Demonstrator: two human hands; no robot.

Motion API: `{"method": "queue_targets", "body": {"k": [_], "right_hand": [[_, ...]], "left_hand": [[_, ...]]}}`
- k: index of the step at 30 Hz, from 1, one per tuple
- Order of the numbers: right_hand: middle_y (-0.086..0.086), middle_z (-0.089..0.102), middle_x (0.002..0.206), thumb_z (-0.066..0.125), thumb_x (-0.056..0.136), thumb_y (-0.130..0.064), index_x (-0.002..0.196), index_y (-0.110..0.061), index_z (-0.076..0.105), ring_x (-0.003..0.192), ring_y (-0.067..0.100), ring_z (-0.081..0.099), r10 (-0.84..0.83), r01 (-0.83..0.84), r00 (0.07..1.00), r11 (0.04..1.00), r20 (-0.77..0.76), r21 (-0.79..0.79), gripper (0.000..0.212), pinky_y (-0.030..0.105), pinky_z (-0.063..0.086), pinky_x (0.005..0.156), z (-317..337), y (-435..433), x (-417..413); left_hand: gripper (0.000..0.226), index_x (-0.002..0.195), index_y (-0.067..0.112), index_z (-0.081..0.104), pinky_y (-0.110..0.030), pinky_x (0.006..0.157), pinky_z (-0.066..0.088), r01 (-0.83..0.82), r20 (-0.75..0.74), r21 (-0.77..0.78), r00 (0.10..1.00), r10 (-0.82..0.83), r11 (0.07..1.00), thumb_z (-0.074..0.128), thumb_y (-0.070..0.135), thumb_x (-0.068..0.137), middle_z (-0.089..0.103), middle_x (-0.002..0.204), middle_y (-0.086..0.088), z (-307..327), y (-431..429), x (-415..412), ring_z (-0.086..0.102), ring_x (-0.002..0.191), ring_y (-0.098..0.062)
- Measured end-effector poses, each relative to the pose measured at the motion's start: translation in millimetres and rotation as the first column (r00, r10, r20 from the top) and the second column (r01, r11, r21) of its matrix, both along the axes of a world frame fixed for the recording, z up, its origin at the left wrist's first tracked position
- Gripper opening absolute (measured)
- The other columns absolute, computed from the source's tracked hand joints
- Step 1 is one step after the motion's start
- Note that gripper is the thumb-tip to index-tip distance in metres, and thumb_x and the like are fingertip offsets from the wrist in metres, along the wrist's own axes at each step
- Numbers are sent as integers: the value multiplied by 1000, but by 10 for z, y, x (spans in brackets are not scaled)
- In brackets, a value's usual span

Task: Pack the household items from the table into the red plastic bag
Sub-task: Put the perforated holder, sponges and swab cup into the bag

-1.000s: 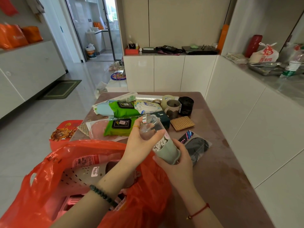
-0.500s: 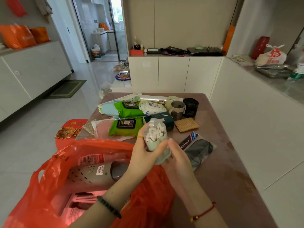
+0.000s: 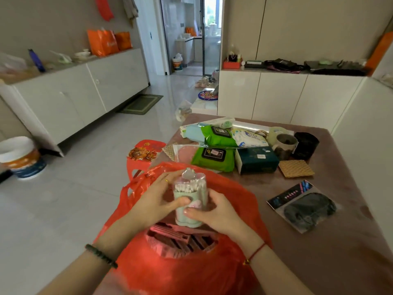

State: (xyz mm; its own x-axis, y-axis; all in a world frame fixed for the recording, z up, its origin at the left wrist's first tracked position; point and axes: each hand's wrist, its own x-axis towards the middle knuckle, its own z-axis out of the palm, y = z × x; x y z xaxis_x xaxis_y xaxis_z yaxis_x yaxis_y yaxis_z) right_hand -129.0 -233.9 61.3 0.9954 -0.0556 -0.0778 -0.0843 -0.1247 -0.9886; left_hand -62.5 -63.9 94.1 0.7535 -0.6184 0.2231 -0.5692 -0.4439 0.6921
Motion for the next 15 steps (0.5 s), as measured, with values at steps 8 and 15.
{"method": "queue_targets", "body": {"k": [8, 15], "right_hand": [[-5, 69, 104, 68, 61, -63, 102, -21, 61, 95, 12, 64, 52, -159, 981, 764, -187, -625, 59, 26, 49, 81, -555, 273, -170], [0, 56, 124, 70, 68, -52, 120, -20, 45, 115, 19, 51, 47, -150, 987, 631, -156, -761, 66, 32, 38, 91, -569, 237, -147]], "left_hand": [[81, 137, 32, 34, -57, 103, 26, -220, 490, 507, 869, -68, 833, 32, 81, 73, 39, 145, -19, -207, 490, 252, 22, 134, -34], [73, 137, 28, 34, -46, 109, 19, -315, 621, 439, 783, -31, 841, 44, 57, 71, 35, 145, -20, -158, 316, 324, 24, 134, -34]]}}
